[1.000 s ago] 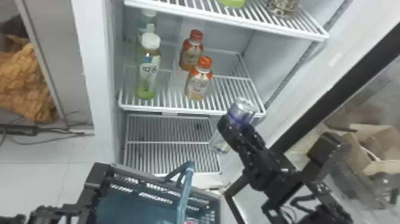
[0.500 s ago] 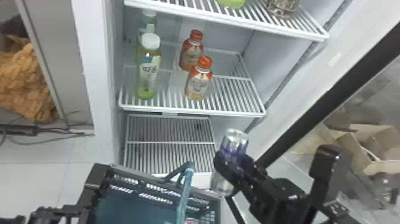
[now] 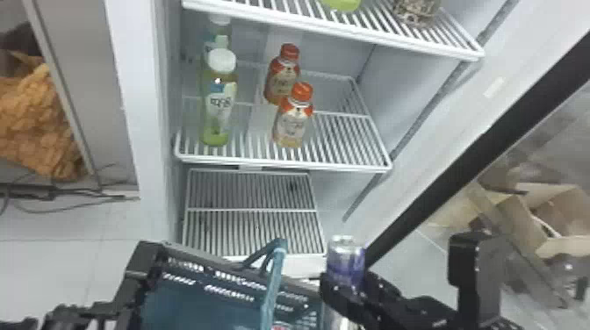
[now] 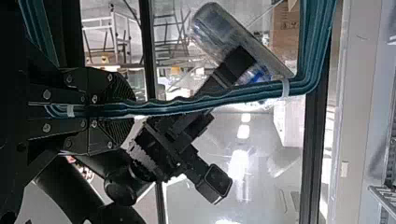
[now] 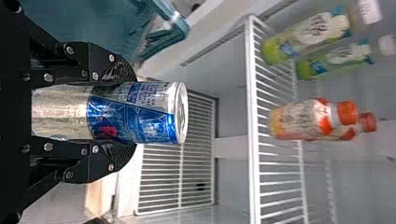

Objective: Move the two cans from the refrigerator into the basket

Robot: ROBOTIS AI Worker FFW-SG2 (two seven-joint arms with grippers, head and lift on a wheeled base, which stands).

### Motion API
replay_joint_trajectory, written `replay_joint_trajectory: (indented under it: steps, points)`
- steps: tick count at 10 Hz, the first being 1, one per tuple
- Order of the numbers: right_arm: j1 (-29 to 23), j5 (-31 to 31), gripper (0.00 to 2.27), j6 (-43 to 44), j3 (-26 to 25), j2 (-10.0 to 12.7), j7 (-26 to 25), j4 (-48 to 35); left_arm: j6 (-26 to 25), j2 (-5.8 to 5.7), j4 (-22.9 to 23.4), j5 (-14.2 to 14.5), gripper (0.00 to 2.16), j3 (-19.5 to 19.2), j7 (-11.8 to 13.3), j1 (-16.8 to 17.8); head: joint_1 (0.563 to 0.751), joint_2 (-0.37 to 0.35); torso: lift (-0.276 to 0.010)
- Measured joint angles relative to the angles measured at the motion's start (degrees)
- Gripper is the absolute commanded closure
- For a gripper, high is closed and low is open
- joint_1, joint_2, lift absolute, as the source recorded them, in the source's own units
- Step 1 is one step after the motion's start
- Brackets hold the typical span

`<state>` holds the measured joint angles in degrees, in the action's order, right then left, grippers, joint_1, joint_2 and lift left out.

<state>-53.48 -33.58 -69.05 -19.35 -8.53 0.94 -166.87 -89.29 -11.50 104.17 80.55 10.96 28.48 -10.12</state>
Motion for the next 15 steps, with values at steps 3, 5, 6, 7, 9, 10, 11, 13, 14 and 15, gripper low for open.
replay_joint_trajectory:
  steps: [3, 5, 6, 7, 9, 10, 11, 13, 14, 15]
  points:
    - [1.9, -2.1, 0.9, -6.8, -0.4, -0.2, 1.8, 0.3, 0.0, 0.0, 0.0, 0.0, 1.21, 0.0, 0.0, 0.0, 0.695, -0.35, -0.266]
    - [2.5, -3.8, 0.89, -9.8, -0.6, -0.3, 2.2, 0.8, 0.0, -0.06, 0.0, 0.0, 1.21, -0.1, 0.0, 0.0, 0.695, -0.35, -0.266]
    - [3.0, -4.5, 0.89, -10.9, -0.6, -0.5, 2.7, 1.2, 0.0, -0.09, 0.0, 0.0, 1.21, -0.1, 0.0, 0.0, 0.695, -0.35, -0.266]
    - [3.4, -5.0, 0.86, -11.7, -0.6, -0.5, 3.2, 1.8, 0.0, -0.1, 0.0, 0.0, 1.21, -0.1, 0.0, 0.0, 0.695, -0.35, -0.266]
    - [4.5, -5.8, 0.61, -13.0, -0.6, -0.6, 4.4, 3.6, 0.0, -0.1, 0.0, 0.0, 1.21, 0.0, 0.0, 0.0, 0.695, -0.35, -0.266]
    - [5.5, -6.1, 0.46, -15.0, -0.7, -0.8, 5.1, 4.3, 0.0, -0.14, 0.0, 0.0, 1.21, 0.0, 0.0, 0.0, 0.695, -0.35, -0.266]
    - [6.2, -6.0, 0.36, -16.2, -0.7, -1.0, 5.5, 4.9, 0.0, -0.15, 0.0, 0.0, 1.21, 0.1, 0.0, 0.0, 0.695, -0.35, -0.266]
    - [6.6, -5.9, 0.31, -15.9, -0.9, -0.9, 6.0, 5.6, 0.0, -0.15, 0.0, 0.0, 1.21, 0.0, 0.0, 0.0, 0.695, -0.35, -0.266]
    - [6.7, -5.7, 0.32, -15.2, -1.2, -0.9, 6.2, 5.6, 0.0, -0.12, 0.0, 0.1, 1.21, -0.1, 0.0, -0.1, 0.695, -0.35, -0.266]
    - [6.7, -5.2, 0.32, -13.7, -1.4, -0.7, 6.4, 5.6, 0.0, -0.1, 0.0, 0.1, 1.21, -0.1, 0.0, -0.1, 0.695, -0.35, -0.266]
